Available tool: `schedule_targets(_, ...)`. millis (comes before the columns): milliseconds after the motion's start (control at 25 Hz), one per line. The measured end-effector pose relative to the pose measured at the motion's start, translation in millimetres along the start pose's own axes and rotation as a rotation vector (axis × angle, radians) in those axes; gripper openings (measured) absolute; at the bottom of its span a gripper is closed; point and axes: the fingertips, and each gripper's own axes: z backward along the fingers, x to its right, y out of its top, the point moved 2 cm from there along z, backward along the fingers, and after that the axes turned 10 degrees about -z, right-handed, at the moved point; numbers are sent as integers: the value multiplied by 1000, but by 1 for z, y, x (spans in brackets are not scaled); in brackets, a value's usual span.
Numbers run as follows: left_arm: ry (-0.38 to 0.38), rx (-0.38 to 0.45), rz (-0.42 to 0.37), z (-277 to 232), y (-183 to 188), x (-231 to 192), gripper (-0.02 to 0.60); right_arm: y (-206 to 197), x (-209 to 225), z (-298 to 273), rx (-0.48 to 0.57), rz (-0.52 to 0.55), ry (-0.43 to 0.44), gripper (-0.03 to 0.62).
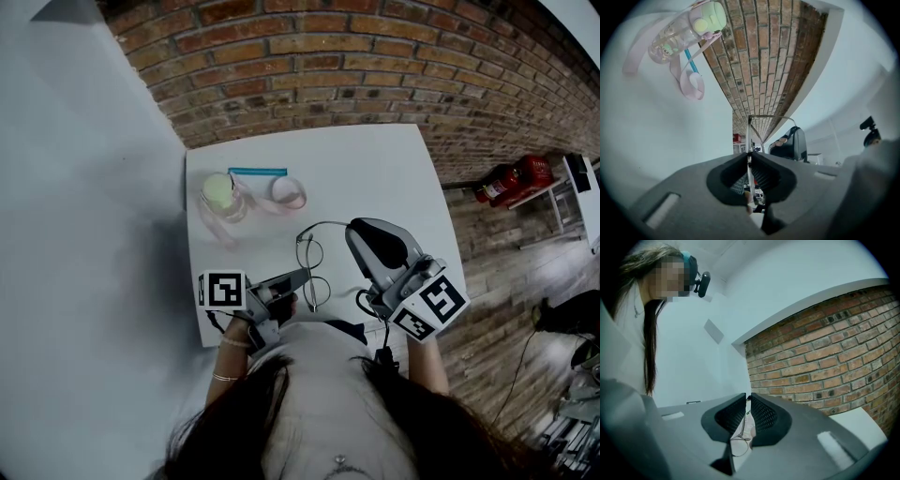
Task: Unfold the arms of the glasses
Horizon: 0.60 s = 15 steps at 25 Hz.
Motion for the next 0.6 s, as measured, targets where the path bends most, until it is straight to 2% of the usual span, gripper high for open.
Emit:
schedule_targets(40,33,-6,-24,3,2,-4,23,0,-1,0,0,-2,3,38)
schedule_targets(80,22,3,-18,2,3,-2,23,1,-1,0,0,-3,7,38)
schedule_targets(160,-89,53,59,-6,5,13,23,1,-2,0,0,-6,15,41)
schedule_targets(200,-108,66,77,-7,6,15,21,1,-2,0,-1,-6,18,48)
schedule_targets(520,-79,95,84,-1,8,9,21,0,-9,1,-6,-5,44,52)
schedule_targets(600,-34,88,61,4,8,1,23,0,-9,2,-8,-5,43,52)
